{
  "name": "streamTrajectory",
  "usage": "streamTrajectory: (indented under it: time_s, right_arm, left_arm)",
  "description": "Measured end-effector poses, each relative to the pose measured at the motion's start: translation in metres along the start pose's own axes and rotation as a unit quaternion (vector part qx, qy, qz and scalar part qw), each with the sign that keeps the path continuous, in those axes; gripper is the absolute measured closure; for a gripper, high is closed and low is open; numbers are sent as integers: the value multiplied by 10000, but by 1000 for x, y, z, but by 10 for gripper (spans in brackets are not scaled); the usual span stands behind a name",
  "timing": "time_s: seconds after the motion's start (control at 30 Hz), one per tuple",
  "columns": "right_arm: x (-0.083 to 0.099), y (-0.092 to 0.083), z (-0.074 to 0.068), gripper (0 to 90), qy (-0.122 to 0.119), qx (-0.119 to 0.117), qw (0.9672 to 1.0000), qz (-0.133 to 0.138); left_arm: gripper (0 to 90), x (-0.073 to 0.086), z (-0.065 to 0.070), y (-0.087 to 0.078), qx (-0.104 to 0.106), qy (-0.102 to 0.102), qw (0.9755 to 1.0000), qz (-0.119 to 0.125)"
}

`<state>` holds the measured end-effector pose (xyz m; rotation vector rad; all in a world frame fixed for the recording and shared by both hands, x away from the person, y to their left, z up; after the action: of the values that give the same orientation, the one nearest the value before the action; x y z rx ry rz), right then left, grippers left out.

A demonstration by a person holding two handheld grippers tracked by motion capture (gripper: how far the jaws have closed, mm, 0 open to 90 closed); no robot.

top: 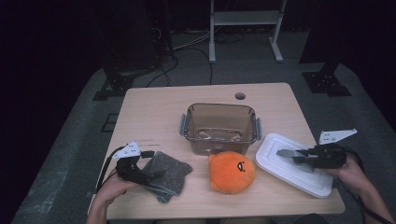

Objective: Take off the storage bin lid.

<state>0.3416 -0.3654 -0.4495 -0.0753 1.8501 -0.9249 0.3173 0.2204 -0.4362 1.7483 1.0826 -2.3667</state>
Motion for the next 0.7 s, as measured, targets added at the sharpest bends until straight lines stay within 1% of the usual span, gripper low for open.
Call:
streamTrajectory:
  time_s: [0.3, 0.7]
  right_arm:
    - [8, 5, 0, 656, 91, 8, 9999, 74]
    - [17, 14, -3, 655, 130, -14, 9999, 33]
  left_arm:
    - [45, 0, 0, 1, 9, 22, 10000, -17]
    - [45, 0, 0, 0, 13, 23, 10000, -16]
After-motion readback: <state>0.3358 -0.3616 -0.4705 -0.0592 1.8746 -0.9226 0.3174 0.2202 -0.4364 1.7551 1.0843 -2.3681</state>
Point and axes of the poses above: each handheld gripper's, and its own axes: y roughly forward along the jaws, x roughly out of its underside, z roughly to its right, the point moved 3 cm from there along y, roughly forward along the jaws, and after that the axes turned 1 degree about y, right-handed, at the moved point
